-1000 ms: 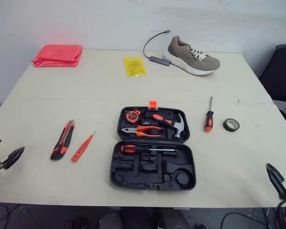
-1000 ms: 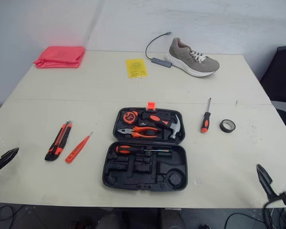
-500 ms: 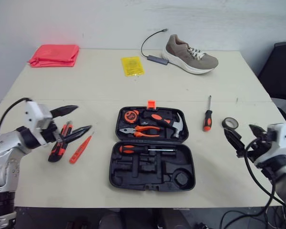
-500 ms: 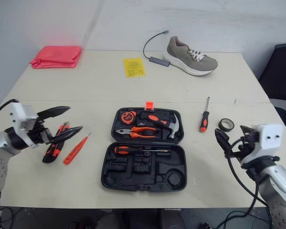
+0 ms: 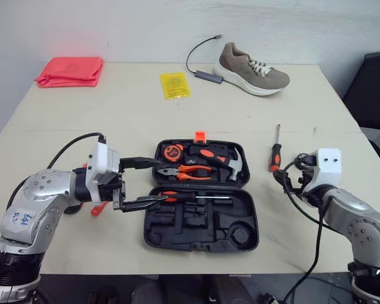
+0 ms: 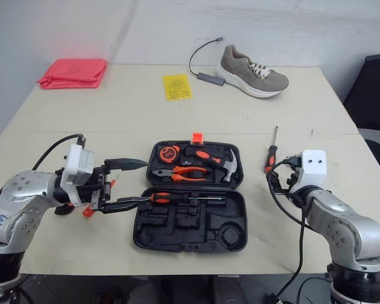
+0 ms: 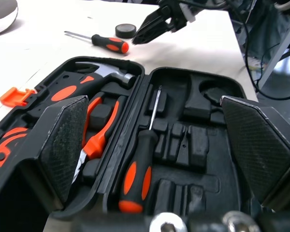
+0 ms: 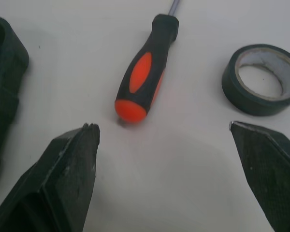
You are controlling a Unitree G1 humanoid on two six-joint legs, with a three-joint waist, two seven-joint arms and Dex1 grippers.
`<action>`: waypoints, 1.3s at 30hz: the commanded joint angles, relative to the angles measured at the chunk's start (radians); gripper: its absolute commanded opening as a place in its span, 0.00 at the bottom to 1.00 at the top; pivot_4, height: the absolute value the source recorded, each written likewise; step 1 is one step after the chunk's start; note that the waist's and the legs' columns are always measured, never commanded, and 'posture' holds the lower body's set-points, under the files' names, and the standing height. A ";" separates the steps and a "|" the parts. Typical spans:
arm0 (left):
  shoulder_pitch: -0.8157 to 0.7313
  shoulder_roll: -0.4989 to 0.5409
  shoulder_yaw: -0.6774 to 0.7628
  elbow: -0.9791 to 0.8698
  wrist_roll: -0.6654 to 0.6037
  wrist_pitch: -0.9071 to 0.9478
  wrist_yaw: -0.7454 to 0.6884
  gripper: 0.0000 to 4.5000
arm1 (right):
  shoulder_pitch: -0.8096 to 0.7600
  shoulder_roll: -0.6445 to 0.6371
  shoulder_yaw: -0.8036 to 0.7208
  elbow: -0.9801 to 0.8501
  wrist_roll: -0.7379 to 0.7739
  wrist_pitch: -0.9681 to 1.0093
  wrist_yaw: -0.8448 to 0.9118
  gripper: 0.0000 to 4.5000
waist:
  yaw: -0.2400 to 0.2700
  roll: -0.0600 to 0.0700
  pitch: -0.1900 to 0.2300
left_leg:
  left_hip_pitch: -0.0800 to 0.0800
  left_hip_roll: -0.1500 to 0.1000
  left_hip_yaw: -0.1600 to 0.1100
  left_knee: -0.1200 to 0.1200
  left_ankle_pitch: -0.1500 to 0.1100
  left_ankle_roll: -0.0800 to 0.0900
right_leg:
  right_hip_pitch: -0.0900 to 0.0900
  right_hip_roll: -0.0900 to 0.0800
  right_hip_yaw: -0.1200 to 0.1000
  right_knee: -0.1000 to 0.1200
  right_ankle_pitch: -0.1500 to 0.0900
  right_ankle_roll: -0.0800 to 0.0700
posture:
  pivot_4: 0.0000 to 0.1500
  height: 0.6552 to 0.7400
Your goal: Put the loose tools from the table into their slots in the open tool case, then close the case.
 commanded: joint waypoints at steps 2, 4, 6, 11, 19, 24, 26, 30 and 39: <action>0.001 -0.002 -0.003 -0.048 -0.017 0.004 -0.004 0.99 | -0.092 0.049 -0.037 0.052 -0.002 0.079 -0.029 1.00 | 0.000 0.000 0.000 | 0.000 0.000 0.000 0.000 0.000 0.000 | 0.000 0.000 0.000 0.000 0.000 0.000 | 1.00 1.00; 0.004 -0.006 -0.002 -0.053 -0.017 0.008 -0.003 0.99 | -0.130 0.066 -0.046 0.080 -0.008 0.134 -0.043 1.00 | 0.000 0.000 0.000 | 0.000 0.001 0.000 0.000 0.000 0.000 | -0.001 0.000 0.001 0.000 0.000 0.000 | 1.00 1.00; 0.009 -0.008 -0.002 -0.058 -0.017 0.011 -0.002 0.99 | -0.172 0.090 -0.059 0.113 -0.009 0.175 -0.050 1.00 | 0.001 0.000 0.000 | -0.001 0.000 0.001 0.001 0.000 0.000 | -0.002 0.000 0.001 0.001 0.000 0.000 | 1.00 1.00; 0.016 -0.013 -0.007 -0.066 -0.016 0.011 0.000 0.99 | -0.264 0.118 -0.076 0.188 -0.055 0.208 -0.061 1.00 | 0.000 0.000 0.000 | -0.003 0.000 0.003 0.001 0.000 0.000 | -0.006 0.000 0.003 0.003 0.000 0.000 | 1.00 1.00; 0.019 -0.014 -0.018 -0.076 -0.013 0.010 -0.010 0.99 | -0.317 0.102 -0.018 0.306 -0.173 0.135 -0.007 1.00 | -0.006 0.000 0.000 | -0.005 0.000 0.008 0.002 0.000 0.000 | -0.012 0.001 0.007 0.007 0.000 0.000 | 1.00 1.00; 0.021 -0.015 -0.025 -0.079 -0.011 0.008 -0.015 0.99 | -0.363 0.112 0.024 0.388 -0.226 0.095 0.024 1.00 | -0.023 0.000 0.000 | -0.004 0.000 0.009 0.002 0.000 0.000 | -0.012 0.001 0.008 0.007 0.000 0.001 | 1.00 1.00; 0.020 -0.015 -0.027 -0.081 -0.011 0.009 -0.014 0.99 | -0.368 0.114 0.038 0.399 -0.239 0.097 0.039 1.00 | -0.025 0.000 0.000 | -0.004 0.000 0.009 0.002 0.000 0.000 | -0.012 0.001 0.008 0.007 0.000 0.001 | 1.00 1.00; 0.018 -0.013 -0.027 -0.080 -0.011 0.009 -0.014 1.00 | -0.360 0.123 0.051 0.397 -0.264 0.107 0.056 0.74 | -0.025 0.000 0.000 | -0.004 0.001 0.009 0.002 0.000 0.000 | -0.012 0.001 0.008 0.007 0.000 0.001 | 1.00 1.00; 0.015 -0.010 -0.027 -0.074 -0.016 0.009 -0.029 1.00 | -0.309 0.144 0.035 0.303 -0.314 0.008 0.092 0.22 | -0.032 0.000 0.000 | -0.003 0.002 0.011 0.001 0.000 -0.002 | -0.012 0.002 0.009 0.008 0.000 0.001 | 1.00 1.00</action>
